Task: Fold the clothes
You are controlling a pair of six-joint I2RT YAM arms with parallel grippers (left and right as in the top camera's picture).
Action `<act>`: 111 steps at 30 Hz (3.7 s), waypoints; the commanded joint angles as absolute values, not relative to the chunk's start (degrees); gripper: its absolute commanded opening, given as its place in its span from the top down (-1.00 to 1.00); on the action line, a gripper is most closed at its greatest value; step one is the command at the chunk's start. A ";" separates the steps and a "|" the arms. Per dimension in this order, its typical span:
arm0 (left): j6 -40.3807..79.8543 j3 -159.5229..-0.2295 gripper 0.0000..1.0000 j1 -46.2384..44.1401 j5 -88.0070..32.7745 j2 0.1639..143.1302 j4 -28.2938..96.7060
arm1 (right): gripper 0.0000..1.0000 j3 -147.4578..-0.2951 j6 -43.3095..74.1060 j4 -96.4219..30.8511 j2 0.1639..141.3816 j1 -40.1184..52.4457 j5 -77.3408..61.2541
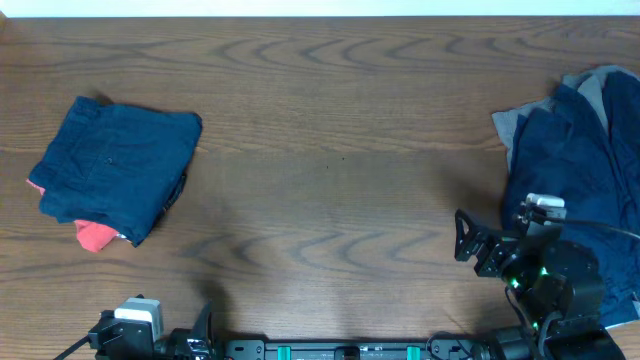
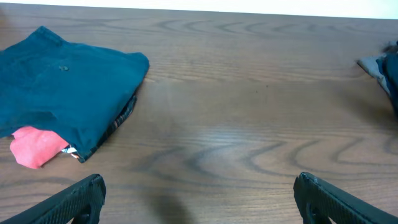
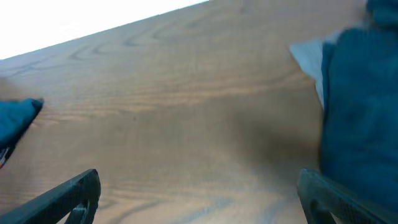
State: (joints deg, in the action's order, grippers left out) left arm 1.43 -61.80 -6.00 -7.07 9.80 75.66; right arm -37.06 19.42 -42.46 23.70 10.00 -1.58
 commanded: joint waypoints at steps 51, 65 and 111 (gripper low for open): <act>0.67 -62.13 -0.96 -5.82 -6.59 9.76 75.66 | -0.99 -0.32 4.40 -4.12 0.56 7.42 -1.72; 0.67 -62.13 -0.96 -5.82 -6.59 9.76 75.66 | -0.98 -0.32 4.40 -4.12 0.58 7.42 -1.72; -0.23 -35.27 -0.96 8.73 -5.30 3.55 45.69 | -0.98 -0.32 4.40 -4.12 0.60 7.42 -1.72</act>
